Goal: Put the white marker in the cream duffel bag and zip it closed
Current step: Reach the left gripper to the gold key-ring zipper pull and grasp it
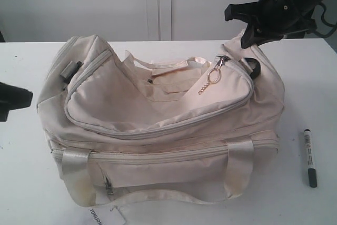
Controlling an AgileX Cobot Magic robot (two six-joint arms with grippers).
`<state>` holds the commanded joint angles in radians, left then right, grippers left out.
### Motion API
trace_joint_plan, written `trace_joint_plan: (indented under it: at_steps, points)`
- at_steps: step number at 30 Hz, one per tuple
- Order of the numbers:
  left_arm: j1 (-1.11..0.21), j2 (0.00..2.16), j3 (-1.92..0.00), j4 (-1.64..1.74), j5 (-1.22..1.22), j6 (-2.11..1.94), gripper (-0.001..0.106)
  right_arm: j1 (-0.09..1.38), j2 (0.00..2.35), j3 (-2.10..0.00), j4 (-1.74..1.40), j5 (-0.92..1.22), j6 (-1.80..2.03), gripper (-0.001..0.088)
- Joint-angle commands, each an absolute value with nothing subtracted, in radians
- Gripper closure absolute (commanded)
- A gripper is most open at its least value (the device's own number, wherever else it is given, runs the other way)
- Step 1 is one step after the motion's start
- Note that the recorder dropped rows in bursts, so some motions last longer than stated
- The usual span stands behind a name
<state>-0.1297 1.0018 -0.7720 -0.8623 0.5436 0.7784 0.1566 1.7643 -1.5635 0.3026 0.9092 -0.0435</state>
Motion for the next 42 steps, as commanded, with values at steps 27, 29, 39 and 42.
trace_joint_plan:
  at_steps: [27, 29, 39, 42]
  points:
    - [-0.494, 1.526, -1.123, -1.126, 0.441, 0.949, 0.105, 0.157, 1.764, -1.563, 0.303, 0.909, -0.043, 0.0868]
    - [-0.503, 1.562, -1.156, -1.133, 0.450, 0.949, 0.105, 0.157, 1.764, -1.563, 0.303, 0.909, -0.043, 0.0868]
    - [-0.505, 1.712, -1.333, -1.167, 0.610, 0.965, 0.105, 0.157, 1.764, -1.563, 0.303, 0.901, -0.043, 0.0868]
    - [-0.510, 1.743, -1.374, -1.169, 0.636, 0.975, 0.105, 0.157, 1.764, -1.563, 0.303, 0.901, -0.043, 0.0868]
